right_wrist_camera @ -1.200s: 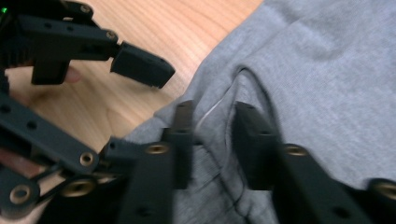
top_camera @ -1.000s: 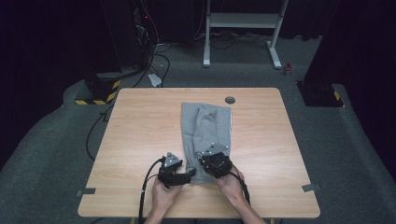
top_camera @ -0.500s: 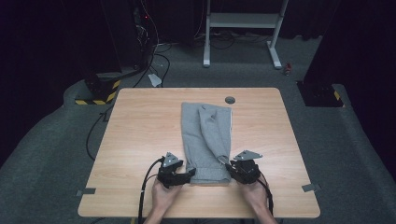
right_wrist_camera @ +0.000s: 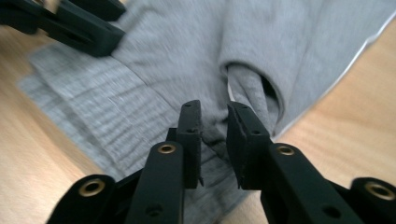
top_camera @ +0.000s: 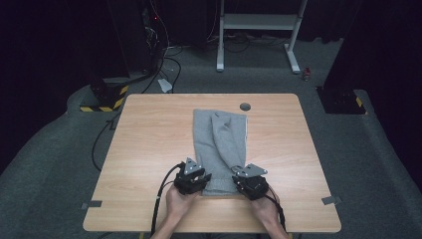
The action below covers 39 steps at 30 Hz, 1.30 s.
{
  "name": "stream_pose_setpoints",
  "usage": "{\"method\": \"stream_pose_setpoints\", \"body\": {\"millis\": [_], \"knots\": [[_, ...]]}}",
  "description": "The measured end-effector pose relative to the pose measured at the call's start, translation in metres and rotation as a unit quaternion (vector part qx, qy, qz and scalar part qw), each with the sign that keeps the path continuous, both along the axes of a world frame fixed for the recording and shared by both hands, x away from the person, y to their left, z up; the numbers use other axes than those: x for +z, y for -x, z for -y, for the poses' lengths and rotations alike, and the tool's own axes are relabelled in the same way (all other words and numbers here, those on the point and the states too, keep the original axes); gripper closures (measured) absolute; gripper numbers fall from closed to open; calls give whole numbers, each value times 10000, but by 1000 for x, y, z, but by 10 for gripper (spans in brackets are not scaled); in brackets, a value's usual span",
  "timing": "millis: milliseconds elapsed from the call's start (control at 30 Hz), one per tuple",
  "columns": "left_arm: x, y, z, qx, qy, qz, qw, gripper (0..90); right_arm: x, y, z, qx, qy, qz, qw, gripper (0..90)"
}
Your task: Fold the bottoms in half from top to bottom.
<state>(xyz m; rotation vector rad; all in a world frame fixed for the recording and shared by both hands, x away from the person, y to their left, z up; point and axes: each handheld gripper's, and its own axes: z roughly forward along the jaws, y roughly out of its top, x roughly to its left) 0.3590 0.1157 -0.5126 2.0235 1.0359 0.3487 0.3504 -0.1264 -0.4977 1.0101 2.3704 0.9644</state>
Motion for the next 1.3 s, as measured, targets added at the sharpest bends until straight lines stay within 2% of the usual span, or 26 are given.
{"method": "stream_pose_setpoints", "body": {"millis": [33, 100, 233, 300, 400, 467, 533, 633, 700, 733, 833, 933, 1033, 1133, 1300], "knots": [[0, 1, 0, -31, -48, -18, 10000, 671, -2, 0, 3, -16, -59, -35, 10000, 775], [1, 3, 0, -90, -118, -68, 9999, 687, -3, 3, 7, -49, 84, -17, 10000, 801], [-1, 17, -4, -172, -41, -129, 9998, 693, -9, 13, 18, 17, 218, -58, 9997, 821], [-1, 26, -6, -225, 107, -236, 9994, 692, -11, 20, 25, 71, 100, -147, 9998, 820], [2, 35, -6, -274, 119, -250, 9992, 667, -8, 28, 26, 157, 71, -206, 9996, 814], [8, 35, -9, -243, 198, -200, 9993, 598, -1, 31, 24, 233, 55, -83, 9997, 780], [15, 32, -11, -164, 259, -53, 9995, 558, 9, 31, 20, 267, -108, 90, 9995, 739], [21, 20, -12, 30, 180, 65, 9998, 520, 24, 23, 6, 282, -193, 288, 9990, 646], [20, 9, -11, 195, 45, 38, 9998, 504, 29, 16, -6, 283, -173, 401, 9986, 605], [18, 3, -11, 260, -12, 29, 9997, 499, 29, 11, -13, 272, -119, 416, 9987, 587], [11, -9, -12, 445, -130, -26, 9989, 486, 22, -6, -33, 220, 368, 404, 9983, 563], [4, -15, -11, 514, -349, -46, 9981, 462, 12, -17, -42, 150, 542, 247, 9981, 580], [-2, -16, -8, 463, -567, -34, 9973, 449, 5, -23, -43, 67, 678, 65, 9977, 691], [-4, -17, -7, 447, -613, -6, 9971, 436, 6, -27, -37, 115, 582, -32, 9982, 793], [-8, -16, -8, 447, -535, 50, 9976, 422, 17, -34, -15, -92, 105, -69, 9999, 817]]}}
